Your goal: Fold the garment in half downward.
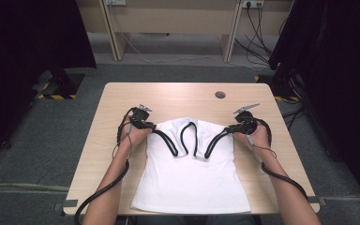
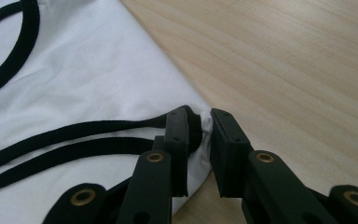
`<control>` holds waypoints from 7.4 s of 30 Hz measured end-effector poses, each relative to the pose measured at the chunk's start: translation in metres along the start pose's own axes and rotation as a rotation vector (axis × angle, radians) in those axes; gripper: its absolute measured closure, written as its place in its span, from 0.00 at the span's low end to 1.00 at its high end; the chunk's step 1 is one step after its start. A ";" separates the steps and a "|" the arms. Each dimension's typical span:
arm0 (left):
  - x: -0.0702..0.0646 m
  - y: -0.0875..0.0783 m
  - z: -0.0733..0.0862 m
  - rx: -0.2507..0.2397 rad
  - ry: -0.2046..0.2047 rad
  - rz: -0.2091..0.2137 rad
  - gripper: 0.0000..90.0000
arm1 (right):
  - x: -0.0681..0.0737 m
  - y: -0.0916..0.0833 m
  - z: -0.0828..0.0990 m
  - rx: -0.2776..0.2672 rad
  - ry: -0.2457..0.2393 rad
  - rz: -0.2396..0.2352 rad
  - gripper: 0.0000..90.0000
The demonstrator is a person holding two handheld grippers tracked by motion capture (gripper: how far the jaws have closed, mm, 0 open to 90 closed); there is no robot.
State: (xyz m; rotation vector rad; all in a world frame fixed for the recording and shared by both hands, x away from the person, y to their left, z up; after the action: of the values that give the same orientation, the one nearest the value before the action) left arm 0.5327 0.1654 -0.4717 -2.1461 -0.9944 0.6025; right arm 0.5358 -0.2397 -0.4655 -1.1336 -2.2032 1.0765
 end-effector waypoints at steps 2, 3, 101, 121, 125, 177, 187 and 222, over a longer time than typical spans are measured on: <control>0.003 0.001 -0.002 -0.006 -0.014 -0.002 0.88 | -0.005 0.001 -0.002 -0.012 0.030 -0.005 0.87; 0.005 0.001 -0.004 -0.011 -0.027 -0.003 0.88 | -0.007 0.000 -0.003 -0.018 0.039 -0.005 0.87; 0.010 -0.061 -0.053 -0.338 -0.015 -0.119 0.91 | -0.025 -0.066 -0.049 -0.329 0.144 0.002 0.87; -0.004 -0.057 -0.023 -0.280 0.078 -0.129 0.91 | -0.014 -0.060 -0.020 -0.282 0.055 -0.028 0.87; -0.012 -0.055 -0.016 -0.265 0.113 -0.134 0.91 | -0.011 -0.058 -0.014 -0.268 0.031 -0.032 0.87; -0.054 -0.079 0.044 -0.269 0.247 -0.121 0.92 | 0.027 -0.073 0.033 -0.271 -0.112 -0.042 0.87; -0.065 -0.090 0.048 -0.286 0.275 -0.124 0.92 | 0.031 -0.079 0.041 -0.290 -0.119 -0.043 0.87; -0.093 -0.119 0.075 -0.321 0.328 -0.100 0.92 | 0.051 -0.112 0.068 -0.352 -0.189 -0.058 0.88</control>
State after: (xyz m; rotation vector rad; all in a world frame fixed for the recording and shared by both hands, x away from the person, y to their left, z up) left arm 0.3723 0.1776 -0.4216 -2.3547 -1.0590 0.0365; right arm 0.4075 -0.2686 -0.4162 -1.1378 -2.6341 0.8197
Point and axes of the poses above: each handheld gripper's, and its own axes: y roughly forward along the jaws, z roughly out of its underside, x roughly to its left, the point moved 1 cm from there along y, roughly forward along the jaws, and after that the axes turned 5 degrees about z, right-handed, at the moved point
